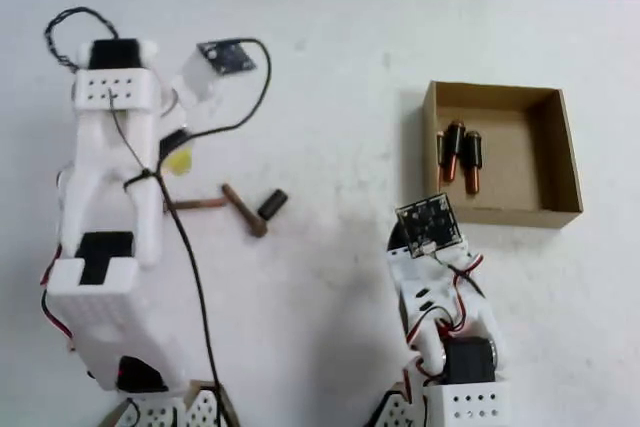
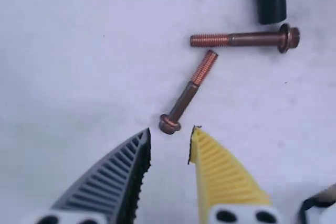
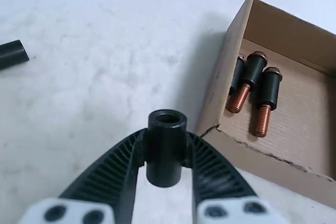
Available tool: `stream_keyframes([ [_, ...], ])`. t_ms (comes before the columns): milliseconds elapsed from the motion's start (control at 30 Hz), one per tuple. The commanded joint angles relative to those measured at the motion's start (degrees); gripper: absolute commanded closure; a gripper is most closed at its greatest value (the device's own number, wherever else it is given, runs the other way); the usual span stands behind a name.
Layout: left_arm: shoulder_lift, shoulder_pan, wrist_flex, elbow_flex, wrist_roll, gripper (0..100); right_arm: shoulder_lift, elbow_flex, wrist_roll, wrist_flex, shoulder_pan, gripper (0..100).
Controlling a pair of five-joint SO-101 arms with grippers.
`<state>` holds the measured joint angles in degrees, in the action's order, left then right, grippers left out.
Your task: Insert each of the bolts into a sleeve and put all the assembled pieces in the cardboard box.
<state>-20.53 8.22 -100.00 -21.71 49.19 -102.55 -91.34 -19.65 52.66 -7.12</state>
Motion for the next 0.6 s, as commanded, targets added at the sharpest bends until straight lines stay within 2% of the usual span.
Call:
stream_keyframes([
  [0, 0.9, -3.4, -1.4, -2.7, -22.0, 85, -0.6, 0.2, -1.1, 0.1, 0.6, 98.1],
  [67, 0.9, -4.4, -1.5, -3.0, -32.0, 85, -0.6, -0.4, -1.2, -0.1, 0.6, 98.1],
  [133, 0.9, -5.0, -1.5, -3.2, -38.6, 85, -0.6, -0.4, -1.3, -0.1, 0.6, 98.1],
  [400, 0.9, -6.8, -2.3, -2.7, -52.9, 85, -0.6, -0.4, -1.3, -0.1, 0.6, 98.1],
  [567, 1.4, -6.8, -2.4, -2.9, -66.4, 85, -0.6, -0.4, -1.3, -0.1, 0.5, 98.1],
])
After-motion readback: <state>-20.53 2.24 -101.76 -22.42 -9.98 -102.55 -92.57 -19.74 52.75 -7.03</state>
